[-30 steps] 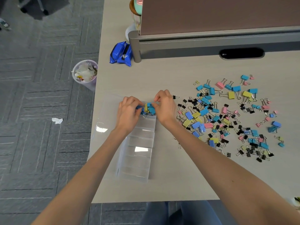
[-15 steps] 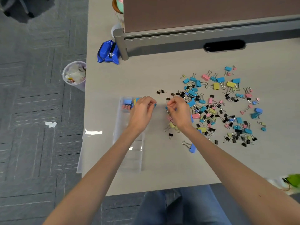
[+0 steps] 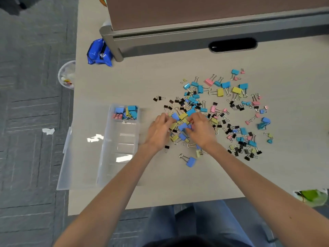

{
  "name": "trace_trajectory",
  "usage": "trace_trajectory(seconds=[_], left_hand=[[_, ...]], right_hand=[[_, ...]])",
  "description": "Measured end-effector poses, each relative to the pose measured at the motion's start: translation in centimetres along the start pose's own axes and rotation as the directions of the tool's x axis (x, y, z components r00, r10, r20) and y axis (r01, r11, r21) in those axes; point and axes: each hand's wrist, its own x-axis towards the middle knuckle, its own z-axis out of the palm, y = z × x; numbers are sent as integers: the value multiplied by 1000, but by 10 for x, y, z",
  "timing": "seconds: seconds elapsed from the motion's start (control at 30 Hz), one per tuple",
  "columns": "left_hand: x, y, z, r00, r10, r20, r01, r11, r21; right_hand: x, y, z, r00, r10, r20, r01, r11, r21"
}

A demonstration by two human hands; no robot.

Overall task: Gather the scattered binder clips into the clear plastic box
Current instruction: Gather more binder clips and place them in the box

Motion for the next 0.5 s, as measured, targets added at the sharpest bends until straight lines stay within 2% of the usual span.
trace_trajectory(seconds=[0.1,0.2,0.4,0.43,0.5], left_hand=[[5,-1,2,1000,-12,-20,13,999,45],[10,-3,4,999,32,-38,-28,995,101],[10,-10,1,991,102,-83,-84,977,197],[9,-9,-1,991,89,-97,-71,982,176],[8,-9,-4,994,7,-109,-4,1000,28]], right_hand=[[1,-6,8,995,-95,-4,94,986,-136],[2,-11,13,991,-134,-32,124,968,-216],[6,-21,14,998,-53,-15,51,992,-119],[5,-21,13,999,-50,-17,48,994,-100],[4,-20,12,999,-36,-34,35,999,-29]])
